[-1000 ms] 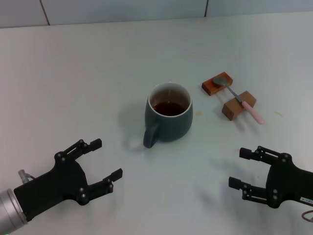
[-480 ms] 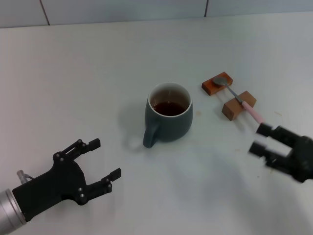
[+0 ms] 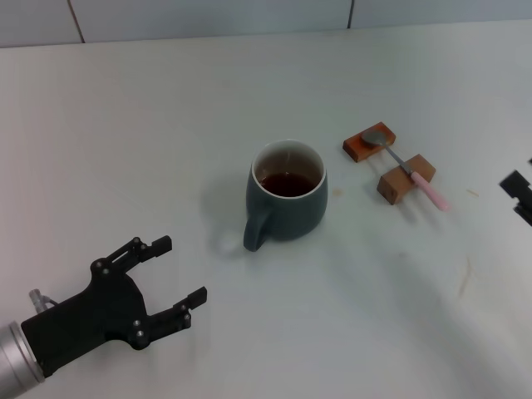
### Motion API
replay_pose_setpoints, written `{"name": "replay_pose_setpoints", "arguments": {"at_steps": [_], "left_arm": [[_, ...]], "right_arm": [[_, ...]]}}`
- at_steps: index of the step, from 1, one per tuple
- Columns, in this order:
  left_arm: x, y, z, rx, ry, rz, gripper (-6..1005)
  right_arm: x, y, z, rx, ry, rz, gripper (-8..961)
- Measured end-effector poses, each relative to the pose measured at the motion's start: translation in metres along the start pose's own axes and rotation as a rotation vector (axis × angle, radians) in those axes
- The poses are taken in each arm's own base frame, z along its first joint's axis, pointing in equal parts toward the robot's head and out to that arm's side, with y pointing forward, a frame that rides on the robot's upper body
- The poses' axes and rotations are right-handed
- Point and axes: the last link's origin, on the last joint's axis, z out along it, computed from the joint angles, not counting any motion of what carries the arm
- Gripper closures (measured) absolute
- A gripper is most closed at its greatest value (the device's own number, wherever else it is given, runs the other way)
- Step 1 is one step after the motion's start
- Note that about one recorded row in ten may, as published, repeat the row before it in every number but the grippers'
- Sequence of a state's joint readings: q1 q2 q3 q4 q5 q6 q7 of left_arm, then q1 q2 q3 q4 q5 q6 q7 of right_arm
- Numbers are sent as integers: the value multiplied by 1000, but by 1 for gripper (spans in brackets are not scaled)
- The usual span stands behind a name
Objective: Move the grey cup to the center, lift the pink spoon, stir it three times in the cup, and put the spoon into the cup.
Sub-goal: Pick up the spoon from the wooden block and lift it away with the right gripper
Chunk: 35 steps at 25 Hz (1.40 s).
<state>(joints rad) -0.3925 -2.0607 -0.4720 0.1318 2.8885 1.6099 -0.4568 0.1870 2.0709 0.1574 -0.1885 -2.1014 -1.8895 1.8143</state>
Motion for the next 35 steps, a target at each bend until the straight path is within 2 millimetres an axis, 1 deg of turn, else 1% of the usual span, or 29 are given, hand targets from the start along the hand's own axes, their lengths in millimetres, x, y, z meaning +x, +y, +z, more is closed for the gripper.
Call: {"name": "replay_pose_setpoints", "arguments": {"at_steps": [2, 5, 11, 19, 22, 35], "left_arm": [[0, 0, 0, -4, -1, 1, 155], [0, 0, 0, -5, -1, 2, 155], [1, -2, -1, -6, -2, 7, 155], [1, -3, -2, 0, -2, 7, 155], [1, -3, -2, 0, -2, 8, 155], [0, -3, -4, 12, -2, 4, 155]], "right_arm": [[2, -7, -7, 51, -53, 86, 190], [5, -16, -11, 105, -76, 159, 190], [8, -28, -8, 178, -75, 202, 190], [12, -47, 1, 286, -56, 206, 190], [14, -50, 4, 302, -53, 205, 190], [13, -60, 30, 343, -2, 164, 191]]}}
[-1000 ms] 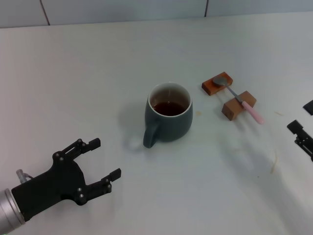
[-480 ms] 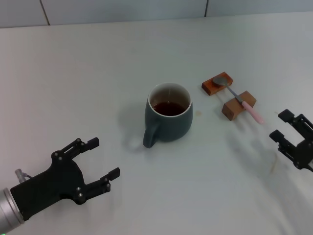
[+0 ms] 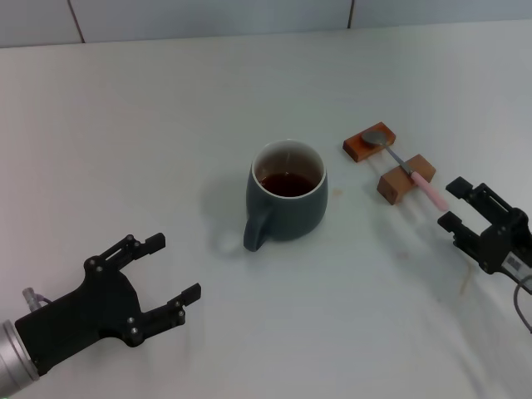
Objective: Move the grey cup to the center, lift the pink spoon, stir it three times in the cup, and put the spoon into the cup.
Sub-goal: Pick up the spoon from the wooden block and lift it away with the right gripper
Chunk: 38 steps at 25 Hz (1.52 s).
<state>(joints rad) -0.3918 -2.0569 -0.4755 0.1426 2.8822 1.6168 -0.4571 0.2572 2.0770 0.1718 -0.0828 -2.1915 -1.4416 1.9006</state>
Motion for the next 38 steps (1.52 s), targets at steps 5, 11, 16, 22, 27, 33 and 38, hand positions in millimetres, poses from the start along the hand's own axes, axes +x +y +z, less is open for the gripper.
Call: {"name": "replay_pose_setpoints", "arguments": {"at_steps": [5, 11, 16, 22, 27, 33, 38], "left_arm": [[0, -1, 0, 8, 3, 4, 155], [0, -1, -1, 10, 2, 7, 155], [1, -2, 0, 12, 1, 9, 155], [1, -5, 0, 29, 7, 8, 155], [2, -6, 0, 37, 11, 7, 155], [3, -7, 0, 45, 15, 7, 155], [3, -7, 1, 45, 16, 6, 155]], "right_arm": [[-1, -2, 7, 23, 4, -17, 191], [-3, 0, 17, 34, 9, -29, 191], [-6, 2, 25, 36, 17, -40, 191], [-9, 5, 36, 43, 24, -54, 191], [-10, 7, 42, 44, 29, -55, 191], [-10, 8, 43, 42, 32, -44, 191], [-8, 6, 41, 50, 37, -38, 190]]}}
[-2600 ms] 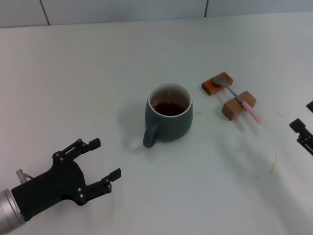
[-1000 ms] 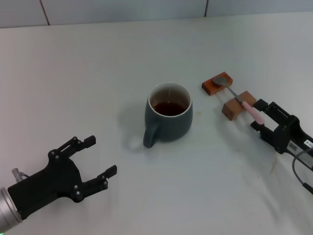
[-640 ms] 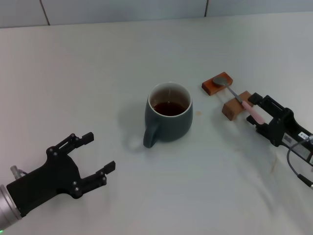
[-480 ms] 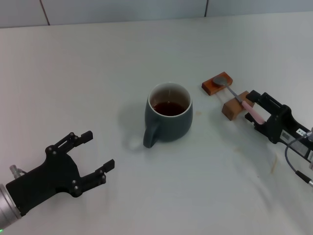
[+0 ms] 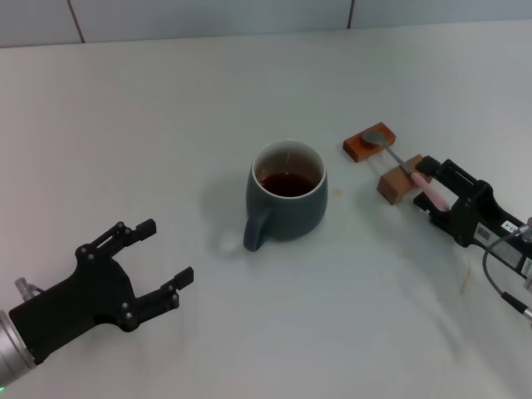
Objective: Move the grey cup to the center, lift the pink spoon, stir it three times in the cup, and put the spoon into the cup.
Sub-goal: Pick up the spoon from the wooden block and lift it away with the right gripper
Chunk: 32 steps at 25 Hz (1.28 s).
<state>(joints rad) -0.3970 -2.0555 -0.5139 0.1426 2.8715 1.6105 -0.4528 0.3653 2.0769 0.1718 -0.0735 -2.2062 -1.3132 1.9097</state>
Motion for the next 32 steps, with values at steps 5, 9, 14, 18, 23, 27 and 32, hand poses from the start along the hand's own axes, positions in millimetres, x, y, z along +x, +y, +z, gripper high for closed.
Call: {"name": "replay_pose_setpoints", "arguments": {"at_steps": [5, 9, 14, 18, 23, 27, 32], "left_arm": [[0, 0, 0, 0, 0, 0, 155], [0, 0, 1, 0, 0, -1, 155], [0, 1, 1, -1, 2, -4, 155], [0, 2, 1, -2, 6, -5, 155], [0, 3, 0, -1, 8, -8, 155], [-1, 4, -1, 0, 8, -9, 155], [-1, 5, -1, 1, 9, -12, 155]], "right_arm": [[1, -2, -2, 5, -3, 3, 216], [1, -3, -4, 8, -5, 7, 251], [2, -5, -7, 12, -9, 21, 295], [2, -6, -8, 14, -11, 25, 400], [2, -8, -12, 18, -22, 29, 566], [1, -8, -13, 16, -32, 18, 635], [2, -5, -11, -4, -32, -38, 824]]}}
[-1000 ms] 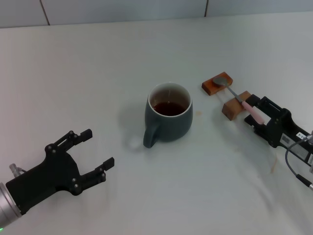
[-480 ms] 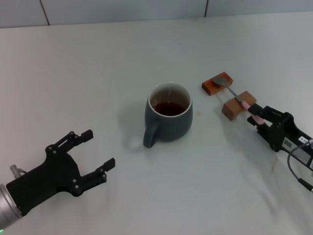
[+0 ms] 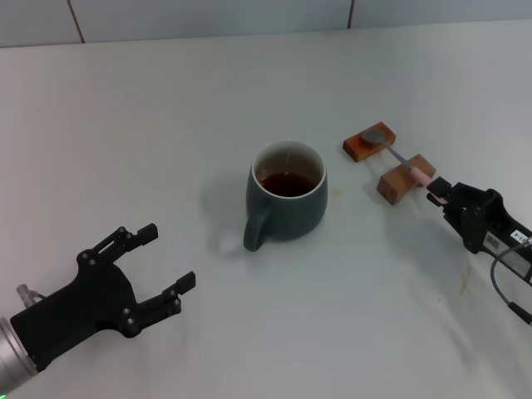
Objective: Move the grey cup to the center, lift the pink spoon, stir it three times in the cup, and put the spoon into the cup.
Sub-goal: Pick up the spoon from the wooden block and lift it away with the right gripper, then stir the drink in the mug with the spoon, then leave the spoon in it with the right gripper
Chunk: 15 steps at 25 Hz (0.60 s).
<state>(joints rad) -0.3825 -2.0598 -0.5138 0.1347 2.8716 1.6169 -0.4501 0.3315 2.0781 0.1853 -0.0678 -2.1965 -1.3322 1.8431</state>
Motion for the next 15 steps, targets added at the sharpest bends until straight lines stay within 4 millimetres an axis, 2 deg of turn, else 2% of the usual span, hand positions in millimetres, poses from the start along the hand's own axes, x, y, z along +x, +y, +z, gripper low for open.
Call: {"name": "replay_pose_setpoints", "arguments": {"at_steps": [4, 11, 15], "left_arm": [[-1, 2, -1, 3, 0, -5, 155], [-2, 3, -2, 7, 1, -9, 155], [-2, 4, -2, 8, -1, -10, 155]], "right_arm": [[1, 12, 1, -84, -24, -135, 838], [7, 50, -8, -335, -241, -704, 838], [-10, 78, -11, -492, -242, -936, 839]]}}
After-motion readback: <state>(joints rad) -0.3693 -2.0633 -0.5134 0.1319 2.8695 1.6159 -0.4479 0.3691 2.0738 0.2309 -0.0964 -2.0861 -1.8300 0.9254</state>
